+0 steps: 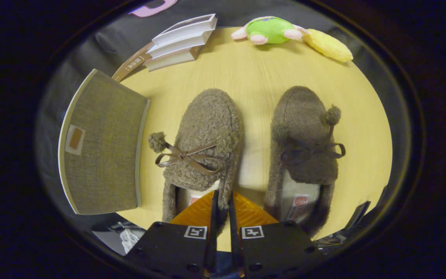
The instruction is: Open the storage box then place both shoes into the box .Put the left shoe in first, then the right shoe, with the right side of both shoes facing outward in a uniform manner.
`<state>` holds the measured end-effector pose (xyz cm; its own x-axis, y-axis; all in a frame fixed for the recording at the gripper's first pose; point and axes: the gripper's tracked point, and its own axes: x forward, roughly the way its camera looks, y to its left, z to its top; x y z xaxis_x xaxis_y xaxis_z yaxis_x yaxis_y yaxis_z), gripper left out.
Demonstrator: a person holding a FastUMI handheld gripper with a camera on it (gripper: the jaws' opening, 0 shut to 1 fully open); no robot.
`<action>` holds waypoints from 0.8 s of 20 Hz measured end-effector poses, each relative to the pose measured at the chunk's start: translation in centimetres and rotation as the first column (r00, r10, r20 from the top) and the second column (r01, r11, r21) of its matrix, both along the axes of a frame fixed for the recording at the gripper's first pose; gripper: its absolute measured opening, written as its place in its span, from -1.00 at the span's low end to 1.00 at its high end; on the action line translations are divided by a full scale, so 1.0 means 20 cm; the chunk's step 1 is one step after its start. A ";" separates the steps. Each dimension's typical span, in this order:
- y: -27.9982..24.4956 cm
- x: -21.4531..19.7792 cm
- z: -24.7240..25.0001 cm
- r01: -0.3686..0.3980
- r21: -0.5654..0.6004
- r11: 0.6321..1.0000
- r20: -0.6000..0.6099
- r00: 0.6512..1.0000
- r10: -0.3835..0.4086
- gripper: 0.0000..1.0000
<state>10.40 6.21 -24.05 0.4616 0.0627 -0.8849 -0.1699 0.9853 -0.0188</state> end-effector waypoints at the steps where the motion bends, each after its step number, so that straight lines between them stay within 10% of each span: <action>1: -0.01 -0.01 -0.01 0.015 -0.005 1.000 -0.016 1.000 -0.015 -0.74; 16: 0.06 -0.01 0.05 0.079 0.086 0.993 0.018 0.997 -0.081 -0.92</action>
<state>10.26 7.40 -23.00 0.4866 0.0996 -0.8679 -0.0910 0.9939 0.0630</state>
